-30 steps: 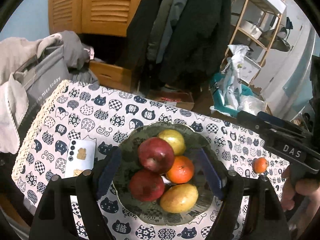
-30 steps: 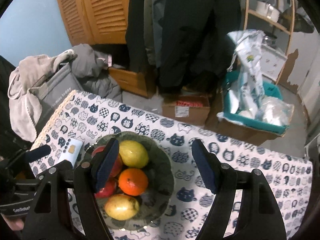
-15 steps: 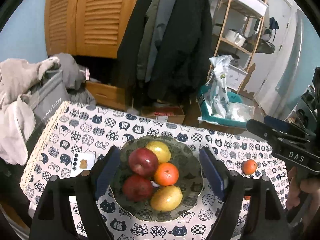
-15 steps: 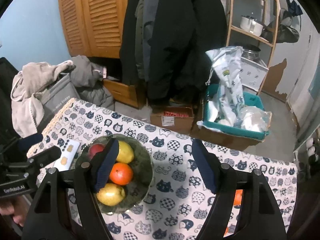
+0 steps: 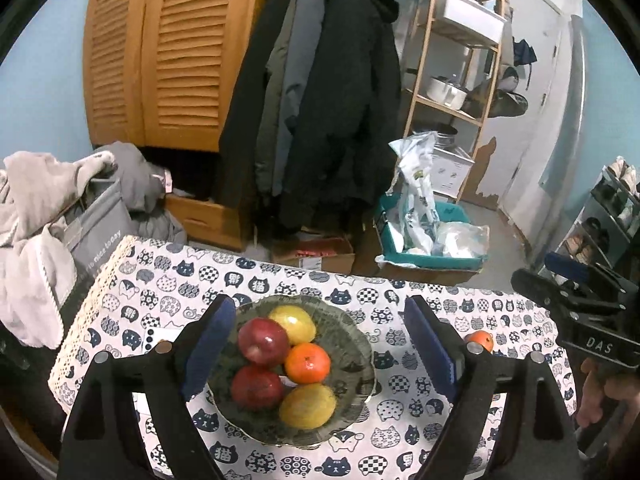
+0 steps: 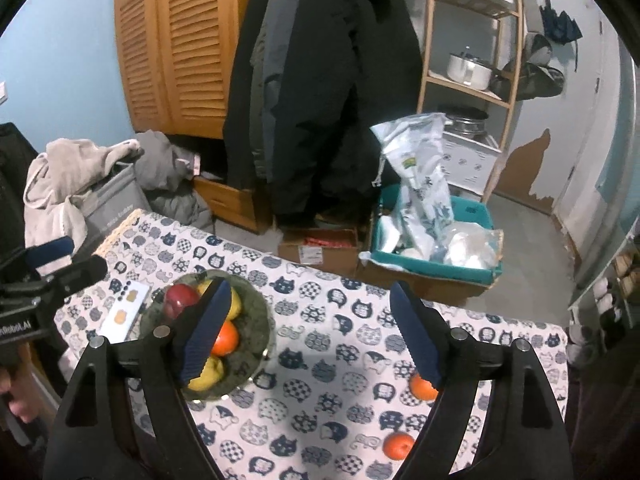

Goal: Organize fruits
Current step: 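Raise both tools away from the bowl toward the two tangerines on the cloth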

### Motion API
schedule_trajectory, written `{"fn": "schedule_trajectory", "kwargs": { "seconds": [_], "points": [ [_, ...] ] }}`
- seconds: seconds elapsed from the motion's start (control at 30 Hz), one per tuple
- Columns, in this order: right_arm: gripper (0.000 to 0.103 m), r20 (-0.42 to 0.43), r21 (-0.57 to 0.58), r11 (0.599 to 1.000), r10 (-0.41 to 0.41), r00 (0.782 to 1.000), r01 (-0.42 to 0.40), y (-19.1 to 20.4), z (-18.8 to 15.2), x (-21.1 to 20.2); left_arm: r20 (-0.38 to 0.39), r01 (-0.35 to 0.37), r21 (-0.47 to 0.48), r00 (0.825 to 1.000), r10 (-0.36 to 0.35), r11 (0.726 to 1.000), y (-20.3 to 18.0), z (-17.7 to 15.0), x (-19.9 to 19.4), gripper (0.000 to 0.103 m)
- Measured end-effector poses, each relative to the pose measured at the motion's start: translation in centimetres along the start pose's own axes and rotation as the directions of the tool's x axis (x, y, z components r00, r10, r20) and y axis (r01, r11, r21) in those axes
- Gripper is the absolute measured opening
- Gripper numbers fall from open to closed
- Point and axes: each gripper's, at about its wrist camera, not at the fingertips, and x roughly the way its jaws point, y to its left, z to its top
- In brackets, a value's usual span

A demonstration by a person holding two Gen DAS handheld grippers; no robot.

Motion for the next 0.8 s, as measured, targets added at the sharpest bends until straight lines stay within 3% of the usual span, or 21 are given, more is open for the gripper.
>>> {"fn": "schedule_trajectory", "kwargs": {
  "seconds": [0.4,0.8],
  "points": [
    [0.084,-0.015,0.036,0.997,-0.062,0.998,0.063,-5.0,-2.7,-1.9,0.002,0.011,0.064,1.0,-0.011,0.998,-4.7,0.5,0.5,0.1],
    [0.085,-0.09,0.119,0.978,-0.158,0.983,0.168,-11.7,-6.1,-1.1,-0.054,0.022,0.144,0.998,-0.015,0.989,-9.5,-0.4,3.2,0.101]
  ]
}}
